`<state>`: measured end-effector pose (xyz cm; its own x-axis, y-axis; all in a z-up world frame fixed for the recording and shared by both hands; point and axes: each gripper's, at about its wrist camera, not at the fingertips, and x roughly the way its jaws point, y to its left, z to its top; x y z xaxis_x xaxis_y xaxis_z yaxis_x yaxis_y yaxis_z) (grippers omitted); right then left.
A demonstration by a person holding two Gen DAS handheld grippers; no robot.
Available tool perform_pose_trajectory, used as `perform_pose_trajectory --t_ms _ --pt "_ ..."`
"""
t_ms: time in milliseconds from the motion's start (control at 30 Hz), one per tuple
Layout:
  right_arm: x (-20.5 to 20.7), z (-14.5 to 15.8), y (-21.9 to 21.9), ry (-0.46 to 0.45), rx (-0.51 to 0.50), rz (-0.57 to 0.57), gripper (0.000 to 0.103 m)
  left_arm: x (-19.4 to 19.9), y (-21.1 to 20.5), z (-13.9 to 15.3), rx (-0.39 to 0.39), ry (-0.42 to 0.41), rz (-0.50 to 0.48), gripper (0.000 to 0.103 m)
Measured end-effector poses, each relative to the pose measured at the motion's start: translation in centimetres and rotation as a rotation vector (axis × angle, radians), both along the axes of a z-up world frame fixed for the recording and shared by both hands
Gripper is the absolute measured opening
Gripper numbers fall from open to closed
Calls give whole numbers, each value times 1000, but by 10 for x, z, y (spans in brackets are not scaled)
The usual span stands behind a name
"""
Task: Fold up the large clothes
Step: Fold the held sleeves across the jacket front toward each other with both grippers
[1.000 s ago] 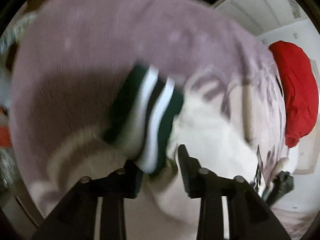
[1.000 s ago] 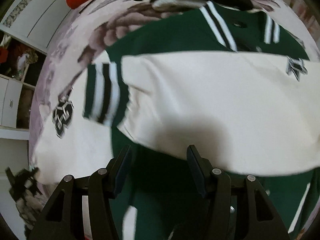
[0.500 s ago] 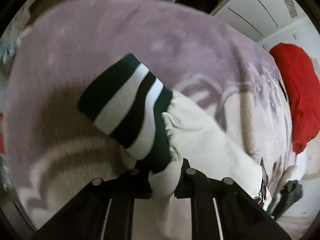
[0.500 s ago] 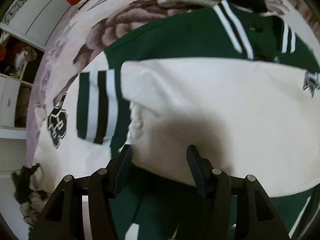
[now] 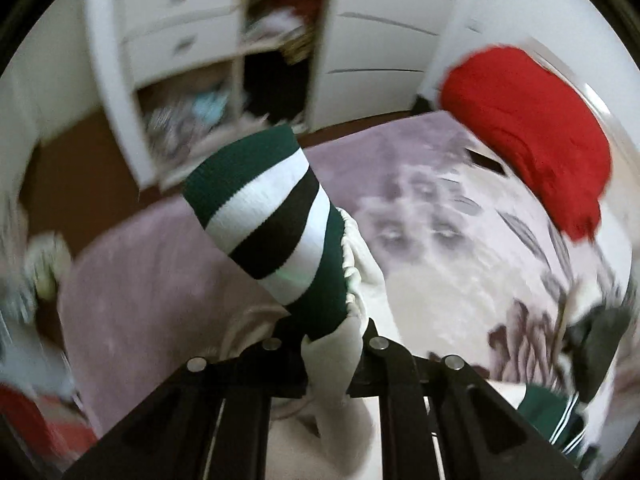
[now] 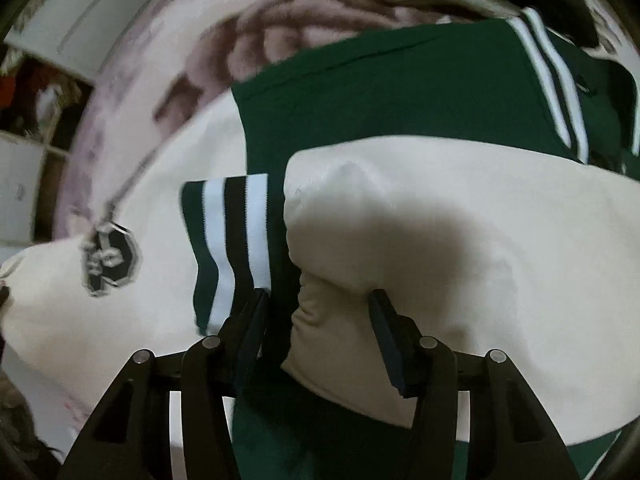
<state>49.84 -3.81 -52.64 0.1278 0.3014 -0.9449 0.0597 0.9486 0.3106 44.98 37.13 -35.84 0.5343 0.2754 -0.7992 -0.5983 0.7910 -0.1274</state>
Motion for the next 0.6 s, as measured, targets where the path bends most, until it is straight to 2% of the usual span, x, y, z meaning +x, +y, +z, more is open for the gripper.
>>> perform_pose_trajectory --t_ms 167,333,467,600 --pt "-17 22 -51 -19 -19 -65 58 25 -100 33 117 2 -230 9" --pt "-42 34 -128 -26 14 -207 72 33 -223 40 162 1 -457 9" --pt "-73 42 -205 -23 49 -356 77 26 -338 27 117 24 -616 9" --pt "-118 48 -305 -17 7 -456 78 15 -463 0 41 73 -763 9"
